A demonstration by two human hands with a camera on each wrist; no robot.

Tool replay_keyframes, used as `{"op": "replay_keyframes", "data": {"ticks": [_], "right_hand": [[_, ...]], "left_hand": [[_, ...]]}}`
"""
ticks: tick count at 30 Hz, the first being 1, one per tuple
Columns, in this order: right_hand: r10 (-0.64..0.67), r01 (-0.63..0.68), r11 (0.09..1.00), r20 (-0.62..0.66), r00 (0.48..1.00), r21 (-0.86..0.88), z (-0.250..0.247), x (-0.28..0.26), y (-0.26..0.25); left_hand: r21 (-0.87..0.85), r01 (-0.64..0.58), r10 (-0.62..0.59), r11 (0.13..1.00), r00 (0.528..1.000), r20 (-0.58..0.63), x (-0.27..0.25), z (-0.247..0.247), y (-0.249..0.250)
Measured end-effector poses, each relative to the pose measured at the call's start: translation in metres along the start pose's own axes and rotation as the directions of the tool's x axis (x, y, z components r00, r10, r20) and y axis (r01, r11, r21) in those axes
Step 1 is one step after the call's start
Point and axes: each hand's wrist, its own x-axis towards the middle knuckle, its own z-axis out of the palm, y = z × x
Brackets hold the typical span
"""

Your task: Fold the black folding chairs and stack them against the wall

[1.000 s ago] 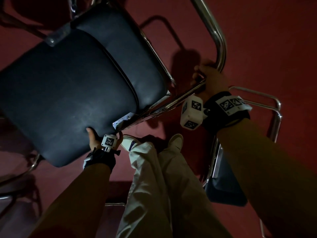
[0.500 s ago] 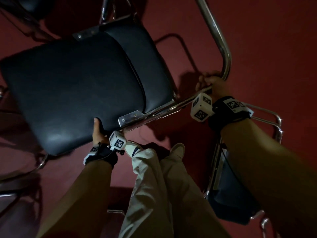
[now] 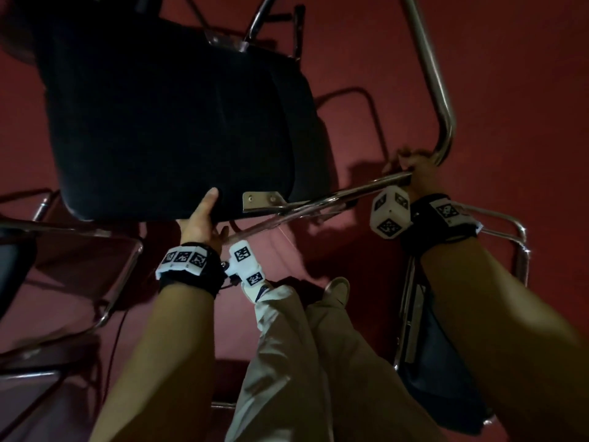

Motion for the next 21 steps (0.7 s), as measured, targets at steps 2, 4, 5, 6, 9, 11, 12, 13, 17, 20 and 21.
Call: {"op": "replay_keyframes", "data": {"ticks": [2,4,5,6,9,11,12,13,17,20,21], "right_hand": [[-0.058,0.059,0.998,0.036,0.998,-0.036,0.014,-0.01,-0.011],[-0.097,0.095,0.995,0.051,0.994,0.032,0.027,-0.02,-0.018],[-0.1,0.096,0.994,0.061,0.993,0.061,0.032,-0.023,-0.021],[-0.099,0.093,0.993,0.072,0.993,0.074,0.034,-0.026,-0.024],[-0.069,0.061,0.99,0.067,0.995,0.123,0.034,-0.03,-0.033],[-0.062,0.057,0.989,0.033,0.998,0.135,0.028,-0.029,-0.031],[-0.061,0.057,0.988,0.021,0.998,0.14,0.026,-0.028,-0.031],[-0.053,0.05,0.987,0.017,0.998,0.155,0.022,-0.027,-0.029],[-0.031,0.031,0.997,0.0,1.0,0.071,0.014,-0.023,-0.039],[-0.156,0.155,0.988,-0.054,0.986,-0.023,0.012,-0.022,-0.056],[-0.194,0.189,0.979,-0.069,0.979,-0.073,0.012,-0.021,-0.063]], "left_hand": [[0.12,-0.06,0.067,0.991,0.996,-0.053,-0.013,0.014,0.006],[0.207,-0.115,0.129,0.972,0.99,-0.055,-0.025,0.024,0.009],[0.232,-0.144,0.157,0.962,0.987,-0.041,-0.029,0.027,0.011],[0.256,-0.17,0.184,0.952,0.982,-0.032,-0.033,0.029,0.013],[0.246,-0.205,0.216,0.947,0.976,-0.02,-0.044,0.032,0.024],[0.188,-0.229,0.236,0.955,0.972,-0.014,-0.048,0.033,0.03],[0.148,-0.236,0.24,0.96,0.971,-0.007,-0.048,0.035,0.032],[0.106,-0.243,0.244,0.964,0.97,0.003,-0.048,0.035,0.034],[0.117,-0.278,0.268,0.954,0.959,0.089,-0.048,0.042,0.049],[0.189,-0.261,0.236,0.946,0.961,0.145,-0.051,0.046,0.057],[0.219,-0.262,0.234,0.94,0.961,0.146,-0.05,0.05,0.06]]}}
